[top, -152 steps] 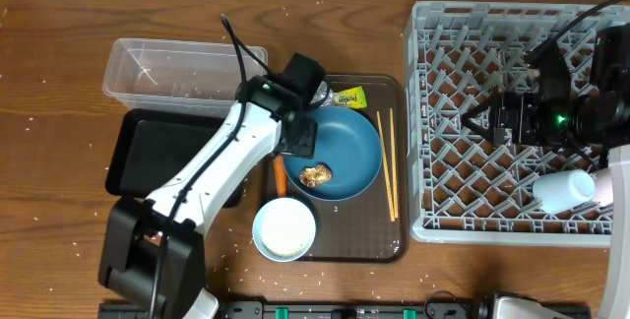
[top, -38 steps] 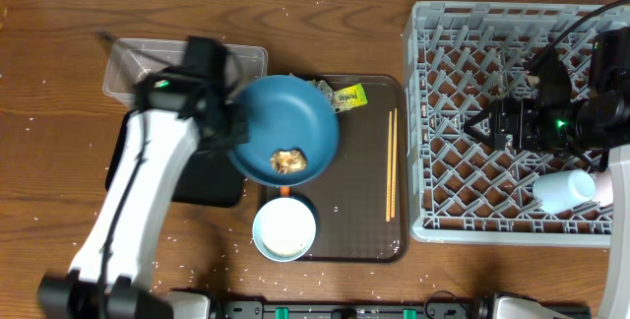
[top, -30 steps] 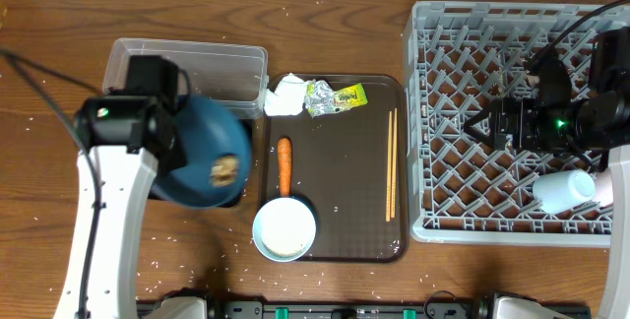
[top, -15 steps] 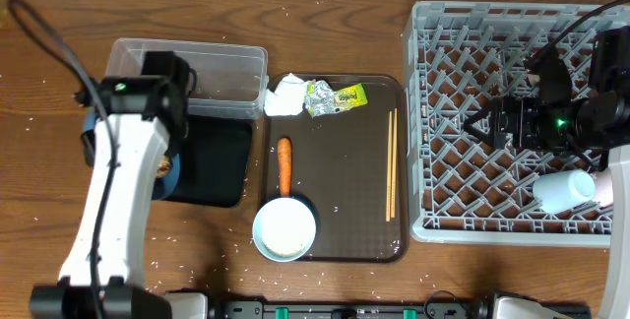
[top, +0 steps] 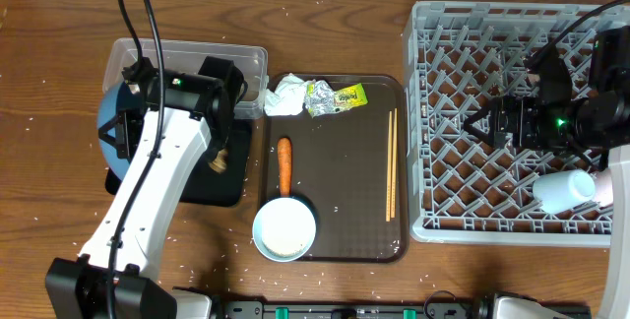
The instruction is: Sort waste into correct bins and load items into the dishwasher rack
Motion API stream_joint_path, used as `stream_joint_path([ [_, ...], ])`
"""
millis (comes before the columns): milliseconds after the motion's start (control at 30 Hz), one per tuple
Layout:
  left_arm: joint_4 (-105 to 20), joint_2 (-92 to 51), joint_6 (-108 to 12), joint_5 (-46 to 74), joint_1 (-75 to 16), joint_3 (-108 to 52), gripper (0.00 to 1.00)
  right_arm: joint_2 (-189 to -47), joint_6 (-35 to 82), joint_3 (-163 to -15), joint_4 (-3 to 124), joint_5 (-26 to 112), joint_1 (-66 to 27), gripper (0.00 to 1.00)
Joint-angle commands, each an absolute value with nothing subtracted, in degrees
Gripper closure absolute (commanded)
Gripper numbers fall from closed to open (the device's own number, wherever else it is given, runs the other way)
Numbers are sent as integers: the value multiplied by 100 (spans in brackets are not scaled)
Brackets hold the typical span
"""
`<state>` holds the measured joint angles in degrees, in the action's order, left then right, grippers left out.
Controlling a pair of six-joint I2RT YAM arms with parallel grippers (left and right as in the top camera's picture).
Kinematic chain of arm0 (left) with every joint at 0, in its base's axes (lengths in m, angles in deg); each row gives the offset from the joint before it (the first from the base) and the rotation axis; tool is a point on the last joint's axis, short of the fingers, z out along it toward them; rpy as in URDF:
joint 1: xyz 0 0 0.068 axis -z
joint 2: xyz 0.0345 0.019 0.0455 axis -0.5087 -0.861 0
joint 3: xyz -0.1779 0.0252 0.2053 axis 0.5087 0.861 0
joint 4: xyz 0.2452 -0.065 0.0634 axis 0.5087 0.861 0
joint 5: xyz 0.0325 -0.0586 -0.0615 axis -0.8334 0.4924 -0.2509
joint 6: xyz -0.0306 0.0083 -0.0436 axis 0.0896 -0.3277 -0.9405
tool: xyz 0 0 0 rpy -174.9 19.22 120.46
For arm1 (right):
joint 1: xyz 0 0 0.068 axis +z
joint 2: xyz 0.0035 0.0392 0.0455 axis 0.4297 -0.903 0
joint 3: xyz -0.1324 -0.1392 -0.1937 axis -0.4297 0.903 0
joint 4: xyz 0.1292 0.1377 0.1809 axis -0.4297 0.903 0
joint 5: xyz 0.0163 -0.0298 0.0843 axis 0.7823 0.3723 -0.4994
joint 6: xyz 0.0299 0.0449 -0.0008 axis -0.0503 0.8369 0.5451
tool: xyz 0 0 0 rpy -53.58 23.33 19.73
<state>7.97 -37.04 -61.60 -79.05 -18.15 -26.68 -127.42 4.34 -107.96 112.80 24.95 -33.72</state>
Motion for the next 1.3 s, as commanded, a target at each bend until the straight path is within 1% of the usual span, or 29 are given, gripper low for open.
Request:
stream_joint_path([
  [0, 832, -3693, -6313, -8268, -1841, -2777, 94, -12773, 401, -10758, 11297, 2468, -3326, 12],
  [67, 821, -3684, -6313, -8077, -1835, -2801, 94, -12773, 401, -10758, 11328, 2468, -3326, 11],
  [133, 817, -3645, -6310, -7365, -1778, -2961, 94, -12773, 401, -10758, 11332, 2468, -3326, 10],
  [200, 804, -3579, -6308, -6547, -1712, -3245, 94, -12773, 399, -10758, 11308, 2466, -3324, 12],
  [300, 633, -3437, -6173, -5444, -1642, -3850, 94, -12773, 399, -10758, 11232, 2333, -3324, 13],
  [367, 375, -3328, -5910, -4399, -1607, -4178, 94, -12773, 364, -10758, 11221, 2009, -3324, 14],
  [467, -359, -3127, -5111, -2244, -1596, -4353, 94, -12771, -87, -10758, 11245, 1096, -3302, 16],
  [533, -696, -3085, -4879, -1249, -1566, -4353, 94, -12766, -355, -10758, 11241, 567, -3217, 17],
  [633, -803, -3098, -4864, -624, -1426, -4351, 94, -12755, -476, -10758, 11190, 195, -2959, 20],
  [733, -875, -3103, -4728, -154, -1192, -4353, 94, -12744, -478, -10758, 11044, -47, -2603, 20],
  [833, -1085, -3090, -4603, 195, -908, -4353, 94, -12747, -305, -10758, 10692, 226, -2157, 18],
  [900, -1225, -3090, -4582, 279, -696, -4353, 94, -12747, 250, -10758, 10390, 842, -1892, 20],
  [1000, -1325, -3090, -4566, 279, -409, -4353, 94, -12747, 1203, -10758, 10060, 2121, -1593, 27],
  [1100, -1426, -3090, -4566, 272, -178, -4353, 94, -12747, 1627, -10758, 9864, 2785, -1420, 41],
  [1267, -1566, -3090, -4566, 211, 56, -4353, 94, -12747, 1909, -10758, 9783, 2831, -1401, 82],
])
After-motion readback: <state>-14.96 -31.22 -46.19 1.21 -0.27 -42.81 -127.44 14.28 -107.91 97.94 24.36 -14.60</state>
